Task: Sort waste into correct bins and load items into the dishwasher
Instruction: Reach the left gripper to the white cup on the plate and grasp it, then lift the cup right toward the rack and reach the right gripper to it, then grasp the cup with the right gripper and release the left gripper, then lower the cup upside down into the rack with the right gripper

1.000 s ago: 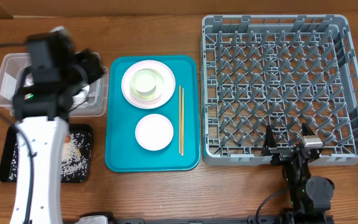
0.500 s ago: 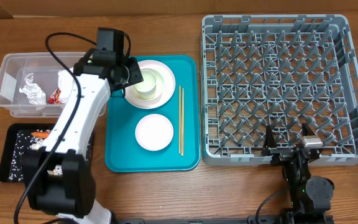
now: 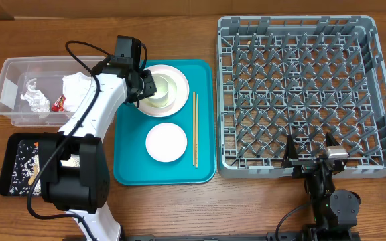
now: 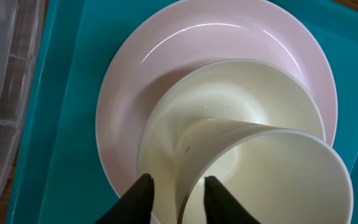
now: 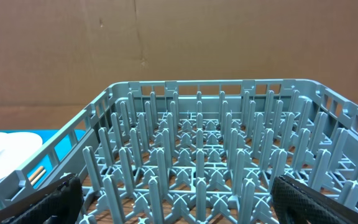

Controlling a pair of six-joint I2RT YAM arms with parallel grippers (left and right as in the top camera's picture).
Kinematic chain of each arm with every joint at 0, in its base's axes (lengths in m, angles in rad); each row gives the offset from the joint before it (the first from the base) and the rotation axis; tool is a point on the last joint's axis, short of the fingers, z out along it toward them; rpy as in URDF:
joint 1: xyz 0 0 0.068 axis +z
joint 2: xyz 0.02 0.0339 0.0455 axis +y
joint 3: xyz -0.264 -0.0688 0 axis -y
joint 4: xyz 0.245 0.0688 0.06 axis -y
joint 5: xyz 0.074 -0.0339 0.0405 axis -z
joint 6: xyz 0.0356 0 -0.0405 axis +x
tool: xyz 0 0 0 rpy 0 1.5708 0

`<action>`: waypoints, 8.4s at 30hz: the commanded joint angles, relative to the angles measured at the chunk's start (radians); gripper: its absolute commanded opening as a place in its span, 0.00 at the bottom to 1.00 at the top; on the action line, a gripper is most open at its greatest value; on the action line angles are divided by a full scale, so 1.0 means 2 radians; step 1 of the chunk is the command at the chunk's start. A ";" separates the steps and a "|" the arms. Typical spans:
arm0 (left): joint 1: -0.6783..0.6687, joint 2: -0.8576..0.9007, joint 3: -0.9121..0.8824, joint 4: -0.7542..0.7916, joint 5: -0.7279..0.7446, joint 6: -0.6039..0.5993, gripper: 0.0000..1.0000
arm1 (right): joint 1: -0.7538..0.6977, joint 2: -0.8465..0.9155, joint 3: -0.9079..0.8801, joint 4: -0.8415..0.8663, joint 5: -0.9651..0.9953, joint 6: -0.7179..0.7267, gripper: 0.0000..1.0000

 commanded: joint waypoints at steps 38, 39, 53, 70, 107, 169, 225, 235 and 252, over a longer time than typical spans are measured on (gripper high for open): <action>0.108 -0.002 0.197 -0.094 0.590 0.175 0.04 | -0.002 -0.005 -0.005 0.056 -0.079 0.004 1.00; 0.112 -0.002 0.197 -0.091 0.607 0.176 0.04 | -0.002 -0.005 -0.003 0.064 -0.083 0.026 1.00; 0.096 -0.002 0.197 -0.001 0.655 0.160 0.04 | -0.002 0.258 0.283 -0.007 -0.160 0.109 1.00; 0.075 -0.002 0.197 0.031 0.681 0.153 0.04 | 0.000 0.692 0.572 0.066 -0.545 0.113 1.00; 0.007 -0.002 0.197 0.066 0.662 0.153 0.04 | 0.101 0.784 0.572 0.300 -0.592 0.120 0.99; 0.012 -0.002 0.197 -0.011 0.258 0.151 0.26 | 0.037 0.783 0.603 0.001 -0.193 0.074 0.46; 0.011 -0.002 0.197 -0.106 0.062 0.112 0.37 | 0.078 0.937 0.980 -0.485 -0.002 0.042 0.43; 0.011 -0.002 0.197 -0.106 0.062 0.112 0.38 | 0.078 1.015 0.980 -0.484 -0.002 0.041 0.40; 0.011 -0.002 0.197 -0.106 0.061 0.112 0.39 | 0.078 1.045 0.966 -0.499 0.000 0.035 0.38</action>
